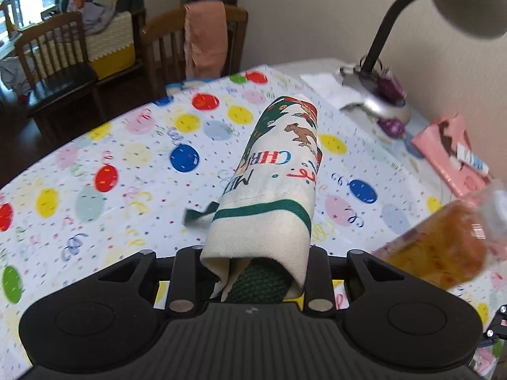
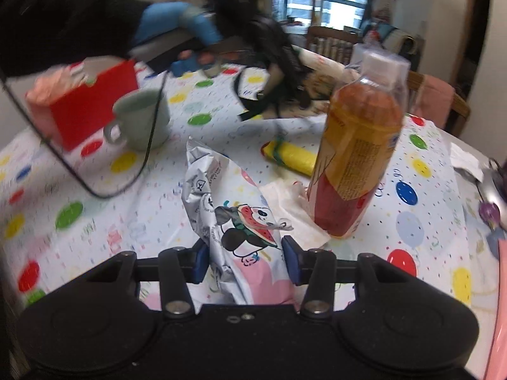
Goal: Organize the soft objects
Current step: 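Grasp the Christmas tote bag with the left gripper while the right gripper grasps the panda snack packet, then carry the tote bag and snack packet into the red box with both grippers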
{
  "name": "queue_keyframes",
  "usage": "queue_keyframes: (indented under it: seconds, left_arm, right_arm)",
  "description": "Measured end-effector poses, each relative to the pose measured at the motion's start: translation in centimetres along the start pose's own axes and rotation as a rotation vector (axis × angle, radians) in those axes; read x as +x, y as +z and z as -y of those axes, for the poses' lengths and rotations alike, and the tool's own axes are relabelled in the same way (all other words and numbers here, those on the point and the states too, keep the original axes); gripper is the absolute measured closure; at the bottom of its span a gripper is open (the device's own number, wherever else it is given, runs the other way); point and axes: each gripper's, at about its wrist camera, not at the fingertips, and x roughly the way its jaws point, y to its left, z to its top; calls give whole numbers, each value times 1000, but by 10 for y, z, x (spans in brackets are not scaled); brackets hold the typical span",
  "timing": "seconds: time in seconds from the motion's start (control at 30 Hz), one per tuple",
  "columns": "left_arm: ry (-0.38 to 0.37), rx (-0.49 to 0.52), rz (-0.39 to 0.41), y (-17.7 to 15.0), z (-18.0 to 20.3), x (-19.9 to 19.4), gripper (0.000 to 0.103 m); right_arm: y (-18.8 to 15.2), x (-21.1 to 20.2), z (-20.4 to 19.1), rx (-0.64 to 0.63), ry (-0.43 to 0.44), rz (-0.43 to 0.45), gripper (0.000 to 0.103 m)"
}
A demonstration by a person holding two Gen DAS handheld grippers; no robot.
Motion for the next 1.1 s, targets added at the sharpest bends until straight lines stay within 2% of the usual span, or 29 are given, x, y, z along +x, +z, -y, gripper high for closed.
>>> queue_keyframes:
  seconds: [0.3, 0.63, 0.93, 1.1]
  left_arm:
    - [-2, -57, 77, -26, 13, -80, 73]
    - [-2, -147, 147, -74, 22, -158, 73]
    - [5, -268, 183, -129, 4, -219, 73]
    - [35, -342, 202, -161, -16, -252, 73]
  right_arm:
    - [22, -30, -13, 135, -72, 45, 57]
    - [51, -60, -37, 206, -79, 86, 57]
    - [82, -63, -70, 239, -51, 90, 57]
    - [102, -57, -92, 242, -26, 97, 57]
